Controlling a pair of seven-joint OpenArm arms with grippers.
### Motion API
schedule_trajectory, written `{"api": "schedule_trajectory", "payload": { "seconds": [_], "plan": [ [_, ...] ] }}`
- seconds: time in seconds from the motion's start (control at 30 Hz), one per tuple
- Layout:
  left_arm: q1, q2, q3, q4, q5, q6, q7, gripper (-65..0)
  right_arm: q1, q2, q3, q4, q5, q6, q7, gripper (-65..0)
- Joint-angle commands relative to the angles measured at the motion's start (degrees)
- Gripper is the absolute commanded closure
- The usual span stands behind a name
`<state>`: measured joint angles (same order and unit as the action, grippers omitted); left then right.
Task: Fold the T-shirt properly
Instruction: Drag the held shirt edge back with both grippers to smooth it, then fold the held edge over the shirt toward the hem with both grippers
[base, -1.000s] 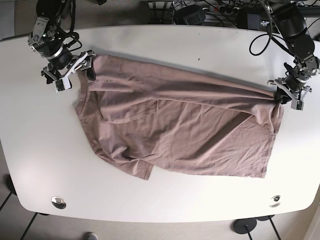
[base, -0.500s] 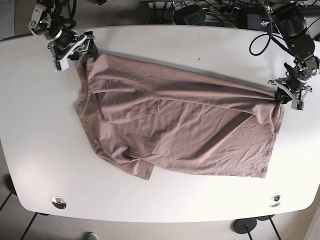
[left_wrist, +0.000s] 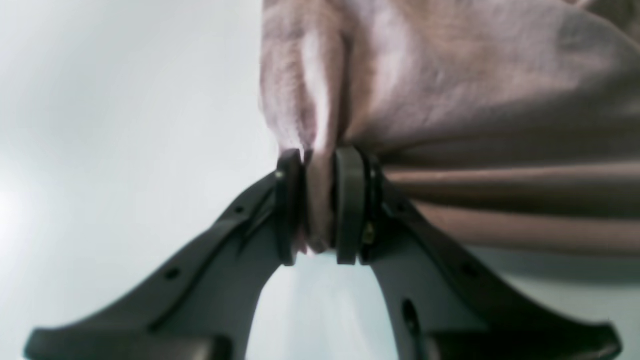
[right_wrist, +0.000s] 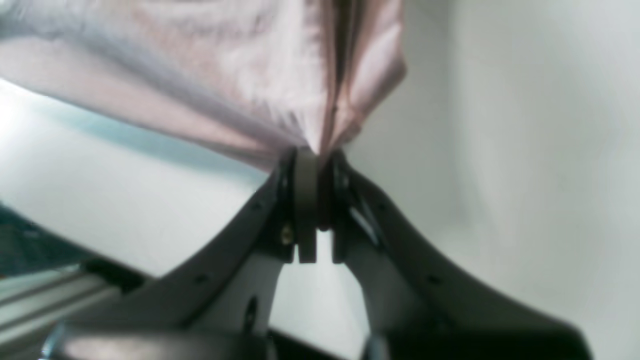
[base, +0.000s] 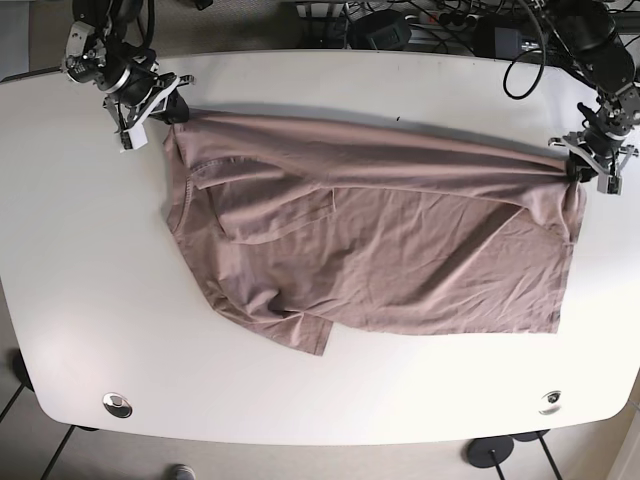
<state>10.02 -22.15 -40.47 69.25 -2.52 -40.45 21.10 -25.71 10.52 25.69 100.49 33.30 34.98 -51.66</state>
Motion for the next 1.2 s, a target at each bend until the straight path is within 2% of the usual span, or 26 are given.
{"api": "schedule_trajectory", "payload": {
  "seconds": [0.03, 0.13, 0.2, 0.33, 0.4, 0.43, 0.47, 0.53, 0.57, 0.63, 0.67, 0.77, 0.83, 0.93, 1.03, 1.2],
  "plan": [
    [3.12, 1.27, -2.04, 5.96, 2.39, 0.45, 5.93, -8.9, -1.93, 2.09, 0.37, 3.03, 0.42, 0.14, 0.36, -1.9],
    [6.73, 3.73, -5.64, 11.67, 2.83, 0.45, 9.36, -8.9, -5.19, 2.71, 0.46, 4.52, 0.42, 0.14, 0.27, -1.9],
    [9.01, 5.14, -8.19, 15.01, 2.83, 0.45, 12.70, -8.9, -7.30, 4.11, 0.46, 5.05, 0.33, 0.14, 0.27, -1.9],
    [13.06, 7.78, -9.95, 20.90, 2.83, 0.45, 14.02, -9.4, -9.85, 4.29, 0.55, 5.23, 0.33, 0.14, 0.27, -2.1],
    [13.67, 8.75, -9.86, 22.66, 2.83, 0.45, 14.02, -13.1, -10.20, 4.29, 0.55, 5.23, 0.33, 0.14, 0.27, -2.5],
    [13.67, 9.10, -9.95, 23.27, 2.83, 0.45, 14.02, -17.4, -10.20, 4.29, 0.55, 5.23, 0.33, 0.14, 0.27, -4.4],
    [13.67, 9.45, -9.95, 23.71, 2.83, 0.45, 14.02, -22.8, -10.20, 4.29, 0.55, 5.31, 0.33, 0.05, 0.27, -8.9],
    [13.67, 9.54, -9.95, 24.50, 2.83, 0.45, 14.02, -32.1, -10.29, 4.29, 0.81, 6.81, 0.24, 0.05, 0.27, -22.8],
    [13.67, 9.54, -9.95, 24.77, 2.57, 0.45, 14.02, -33.9, -10.72, 4.29, 0.81, 8.04, 0.24, -0.04, 0.27, -30.4],
    [13.58, 9.36, -9.86, 25.56, 2.39, 0.45, 14.02, -30.7, -11.87, 4.29, 0.81, 10.59, 0.24, -0.04, 0.63, -43.8],
    [13.41, 9.36, -9.95, 26.61, 2.30, 0.45, 14.02, -28.7, -12.04, 4.29, 0.81, 11.29, 0.24, 0.05, 0.63, -45.2],
    [13.41, 9.45, -9.95, 31.71, 1.25, 0.45, 14.02, -24.2, -11.96, 4.20, 2.40, 13.23, 0.42, 0.05, 0.63, -45.0],
    [13.41, 9.36, -9.77, 35.41, -0.86, 0.45, 14.02, -23.7, -10.90, 3.94, 3.80, 13.84, 0.42, -0.04, 0.63, -45.0],
    [13.41, 9.18, -9.69, 38.13, -0.86, 0.45, 14.02, -23.7, -8.18, 4.29, 4.15, 13.67, 0.24, -0.30, 0.63, -45.0],
    [12.35, 9.01, -9.60, 38.39, -0.77, 0.45, 14.02, -23.7, -5.63, 6.05, 4.15, 13.31, 0.24, -0.39, 0.63, -45.0],
    [4.88, 9.10, -9.42, 33.91, -0.68, 0.45, 14.02, -24.0, 1.49, 6.49, 3.54, 9.27, 0.24, -0.39, 0.54, -45.2]
  ]
}}
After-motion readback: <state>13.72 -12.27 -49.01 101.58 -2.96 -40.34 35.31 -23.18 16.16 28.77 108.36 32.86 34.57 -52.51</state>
